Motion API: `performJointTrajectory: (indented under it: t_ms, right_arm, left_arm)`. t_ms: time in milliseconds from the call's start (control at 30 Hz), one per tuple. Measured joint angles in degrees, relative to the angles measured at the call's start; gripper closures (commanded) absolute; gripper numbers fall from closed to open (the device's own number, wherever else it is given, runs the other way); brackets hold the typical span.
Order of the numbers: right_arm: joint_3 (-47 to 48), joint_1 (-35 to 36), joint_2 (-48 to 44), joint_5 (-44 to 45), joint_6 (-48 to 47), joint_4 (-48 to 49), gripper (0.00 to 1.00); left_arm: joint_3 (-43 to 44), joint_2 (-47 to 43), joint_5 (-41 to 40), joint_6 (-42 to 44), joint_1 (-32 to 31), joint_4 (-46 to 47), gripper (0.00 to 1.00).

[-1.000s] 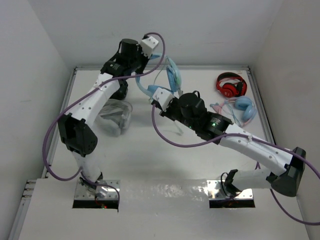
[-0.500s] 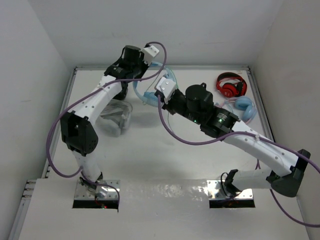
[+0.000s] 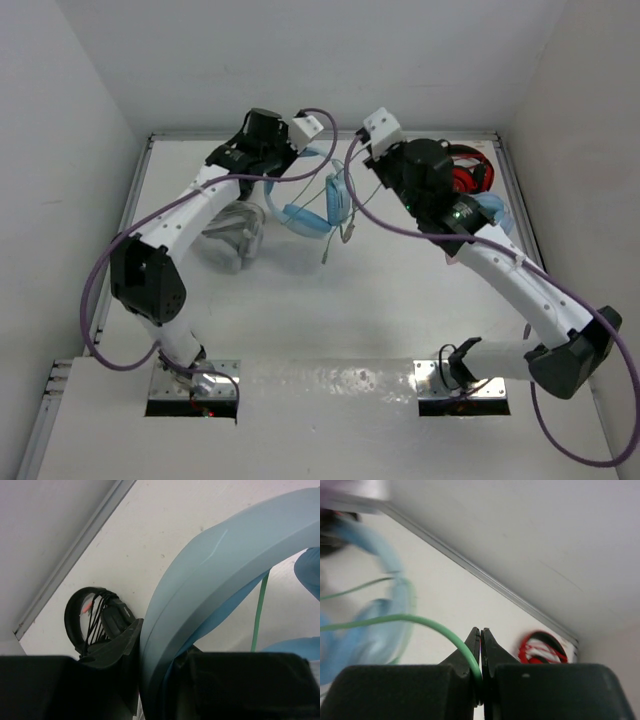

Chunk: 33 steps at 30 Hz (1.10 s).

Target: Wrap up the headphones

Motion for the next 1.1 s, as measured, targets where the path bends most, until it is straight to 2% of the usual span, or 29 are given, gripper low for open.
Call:
performJointTrajectory:
  t_ms: [100, 200, 400, 633, 800, 1100]
  right_arm:
    - [0.4, -5.3, 2.1, 1.2, 0.3, -0.6, 1.0]
    - [2.4, -6.6, 5.3, 0.8, 0.3, -1.2, 1.0]
    - [4.0, -11.1, 8.9, -0.2, 0.3, -2.0, 1.0]
    - [-2.0, -17.6, 8.4, -1.4, 3.2, 0.1, 1.0]
    - [-4.5, -19.1, 8.0, -3.7, 5.4, 0.4, 1.0]
    - [0.6, -20.0, 10.6, -6.4, 7.6, 3.7, 1.0]
  left_arm:
    - [-2.5, -4.1, 0.8, 2.0, -1.9, -0.3, 1.0]
    - [-4.8, -7.0, 1.5, 3.6, -4.7, -0.7, 1.0]
    - [-6.2, -7.6, 2.7, 4.2, -6.7, -2.2, 1.0]
    - [-6.0, -7.6, 1.7, 3.9, -6.4, -0.8, 1.0]
    - [-4.6, -7.6, 4.0, 4.2, -6.4, -2.9, 1.0]
    - [-1.6, -7.9, 12.1, 5.6, -6.3, -11.8, 1.0]
